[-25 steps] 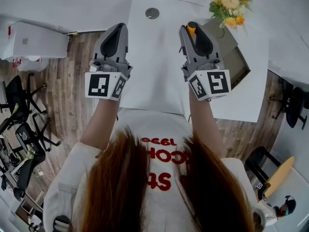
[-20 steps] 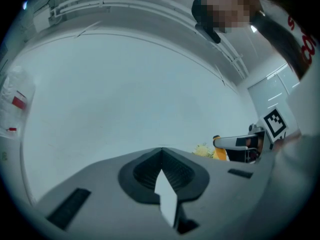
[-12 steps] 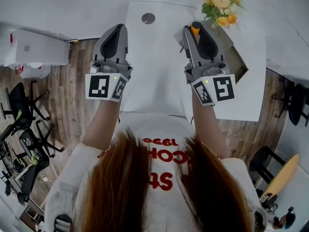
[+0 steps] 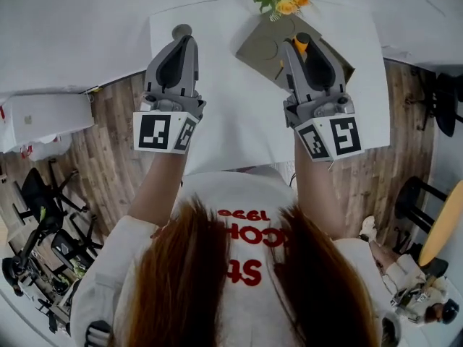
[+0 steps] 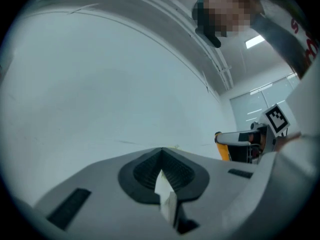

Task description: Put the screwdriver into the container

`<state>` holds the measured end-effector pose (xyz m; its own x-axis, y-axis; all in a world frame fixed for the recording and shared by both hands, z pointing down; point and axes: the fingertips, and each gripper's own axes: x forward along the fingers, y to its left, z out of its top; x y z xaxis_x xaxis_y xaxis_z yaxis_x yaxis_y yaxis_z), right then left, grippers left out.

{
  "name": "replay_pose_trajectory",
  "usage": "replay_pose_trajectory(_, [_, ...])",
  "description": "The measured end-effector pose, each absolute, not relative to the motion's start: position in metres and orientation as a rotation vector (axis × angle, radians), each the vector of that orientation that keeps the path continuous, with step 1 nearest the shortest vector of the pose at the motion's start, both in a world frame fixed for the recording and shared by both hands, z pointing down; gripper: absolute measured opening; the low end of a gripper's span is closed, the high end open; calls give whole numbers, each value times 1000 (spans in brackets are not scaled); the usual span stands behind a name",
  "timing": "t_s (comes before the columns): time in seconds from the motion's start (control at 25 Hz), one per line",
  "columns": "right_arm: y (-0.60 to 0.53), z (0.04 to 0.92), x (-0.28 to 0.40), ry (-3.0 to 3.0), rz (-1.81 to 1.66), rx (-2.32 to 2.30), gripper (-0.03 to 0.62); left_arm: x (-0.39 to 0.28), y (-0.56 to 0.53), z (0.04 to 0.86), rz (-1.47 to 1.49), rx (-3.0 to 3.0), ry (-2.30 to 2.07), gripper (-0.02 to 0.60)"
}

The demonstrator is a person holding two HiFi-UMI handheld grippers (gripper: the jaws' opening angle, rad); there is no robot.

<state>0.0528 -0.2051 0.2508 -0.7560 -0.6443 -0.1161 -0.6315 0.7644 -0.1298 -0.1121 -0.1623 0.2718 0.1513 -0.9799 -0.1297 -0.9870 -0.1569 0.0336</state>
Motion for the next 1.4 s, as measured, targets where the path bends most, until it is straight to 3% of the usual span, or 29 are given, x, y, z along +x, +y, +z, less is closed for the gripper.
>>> replay_pose_trajectory(0.52, [-207, 262, 176, 2648, -146, -1434, 121, -13, -205, 288, 234, -2616, 1734, 6])
replay_pose_trajectory(1.4, [-247, 417, 216, 2839, -524, -1665, 121, 44, -230, 358, 67, -2758, 1699, 6])
